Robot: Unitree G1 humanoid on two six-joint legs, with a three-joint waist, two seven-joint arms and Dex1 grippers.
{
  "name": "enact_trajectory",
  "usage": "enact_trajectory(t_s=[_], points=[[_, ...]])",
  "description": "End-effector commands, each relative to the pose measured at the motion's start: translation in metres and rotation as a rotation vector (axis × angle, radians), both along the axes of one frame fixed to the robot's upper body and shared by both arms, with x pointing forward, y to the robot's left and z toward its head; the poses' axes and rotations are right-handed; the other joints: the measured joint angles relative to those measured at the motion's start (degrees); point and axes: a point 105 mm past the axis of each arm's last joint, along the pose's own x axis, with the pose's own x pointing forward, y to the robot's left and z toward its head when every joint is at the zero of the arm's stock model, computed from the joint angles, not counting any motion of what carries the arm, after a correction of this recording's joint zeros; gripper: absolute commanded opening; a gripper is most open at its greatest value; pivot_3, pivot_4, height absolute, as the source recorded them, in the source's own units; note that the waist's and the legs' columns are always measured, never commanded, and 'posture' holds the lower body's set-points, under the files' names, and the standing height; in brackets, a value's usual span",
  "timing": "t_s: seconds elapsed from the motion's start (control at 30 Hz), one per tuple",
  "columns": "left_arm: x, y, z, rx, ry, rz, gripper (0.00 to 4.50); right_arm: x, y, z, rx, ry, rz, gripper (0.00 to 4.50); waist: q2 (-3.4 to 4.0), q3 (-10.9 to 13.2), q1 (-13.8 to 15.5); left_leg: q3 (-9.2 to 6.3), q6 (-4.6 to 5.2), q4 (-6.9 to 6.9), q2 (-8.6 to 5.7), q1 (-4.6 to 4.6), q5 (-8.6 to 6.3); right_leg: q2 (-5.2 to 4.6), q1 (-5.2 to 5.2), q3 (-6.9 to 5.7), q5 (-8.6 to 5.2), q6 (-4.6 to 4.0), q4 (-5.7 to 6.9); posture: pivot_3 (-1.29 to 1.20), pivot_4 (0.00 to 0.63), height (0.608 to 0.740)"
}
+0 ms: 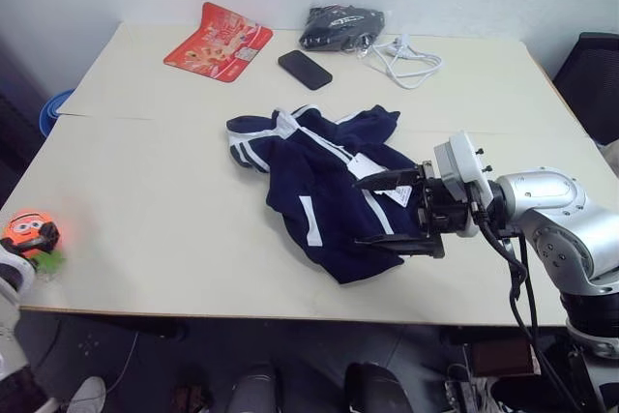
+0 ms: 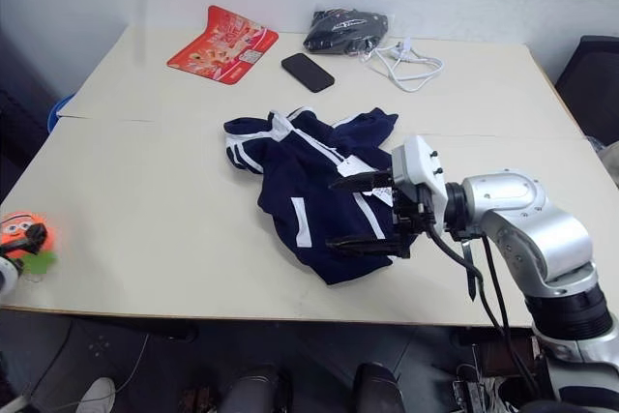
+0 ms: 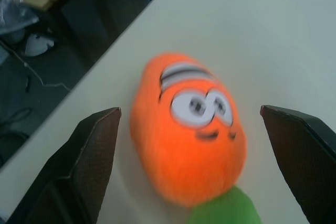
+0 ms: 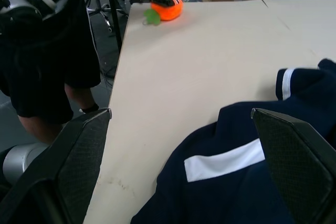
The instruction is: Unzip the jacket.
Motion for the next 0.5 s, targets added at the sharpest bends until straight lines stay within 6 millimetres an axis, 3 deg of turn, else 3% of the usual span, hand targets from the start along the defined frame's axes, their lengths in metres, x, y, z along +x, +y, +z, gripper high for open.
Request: enact_trajectory(t_s=[0.03, 0.1, 0.13, 0.17, 0.23, 0.3, 0.43, 0.5], points=[[0.003, -0.028, 0.035, 0.040, 0.011, -0.255, 4.48, -0.002, -0.010, -0.001, -0.044, -0.063, -0.072, 4.50, 0.01, 0.0, 0.1, 0.01, 0.00, -0.01, 0.01, 0.00, 0.00, 0.00, 0.00, 0.01, 0.00, 0.00, -0.01, 0.00, 0.150, 0.740], [0.004, -0.047, 0.048, 0.071, 0.036, -0.412, 4.48, -0.004, -0.014, -0.006, -0.062, -0.061, -0.103, 4.50, 0.04, 0.0, 0.0, 0.01, -0.02, -0.02, 0.06, -0.01, -0.01, -0.01, -0.04, 0.03, -0.01, -0.02, 0.00, 0.00, 0.150, 0.740], [0.006, -0.062, 0.064, 0.125, 0.023, -0.540, 4.48, -0.006, -0.016, -0.011, -0.071, -0.057, -0.122, 4.50, 0.07, 0.0, 0.0, 0.05, -0.03, -0.04, 0.07, -0.02, -0.02, -0.01, -0.06, 0.05, -0.02, -0.03, -0.02, 0.00, 0.150, 0.740], [0.012, -0.079, 0.082, 0.207, 0.004, -0.687, 4.48, -0.008, -0.017, -0.016, -0.079, -0.051, -0.141, 4.50, 0.07, 0.0, 0.1, 0.07, -0.04, -0.04, 0.07, 0.00, -0.02, -0.01, -0.06, 0.08, -0.02, -0.03, -0.02, 0.00, 0.150, 0.740], [0.025, -0.109, 0.097, 0.401, 0.043, -0.937, 4.48, -0.012, -0.017, -0.026, -0.088, -0.036, -0.171, 4.50, 0.07, 0.0, 0.2, 0.05, -0.13, -0.03, 0.04, -0.03, -0.04, 0.11, -0.09, 0.00, -0.06, -0.11, -0.02, 0.00, 0.150, 0.740], [0.041, -0.128, 0.087, 0.611, 0.160, -1.142, 4.48, -0.014, -0.014, -0.034, -0.085, -0.023, -0.192, 4.50, 0.19, 0.0, 0.4, 0.10, -0.17, -0.03, 0.01, 0.00, -0.06, 0.12, -0.09, 0.03, -0.08, -0.15, 0.00, 0.00, 0.150, 0.740], [0.110, -0.155, 0.066, 1.007, 0.283, -1.353, 4.48, -0.010, 0.001, -0.056, -0.106, -0.061, -0.243, 4.50, 0.73, -0.2, 0.2, 0.88, -0.20, -0.19, -0.06, 0.20, -0.02, 0.20, -0.06, 0.18, -0.08, -0.15, -0.01, 0.00, 0.150, 0.740], [0.135, -0.174, 0.067, 1.029, 0.243, -1.411, 4.48, -0.010, 0.008, -0.059, -0.086, -0.062, -0.247, 4.50, 0.64, -0.1, 0.2, 0.92, -0.24, -0.23, 0.02, 0.12, 0.05, 0.35, -0.17, 0.21, -0.08, -0.15, 0.02, 0.00, 0.150, 0.740]])
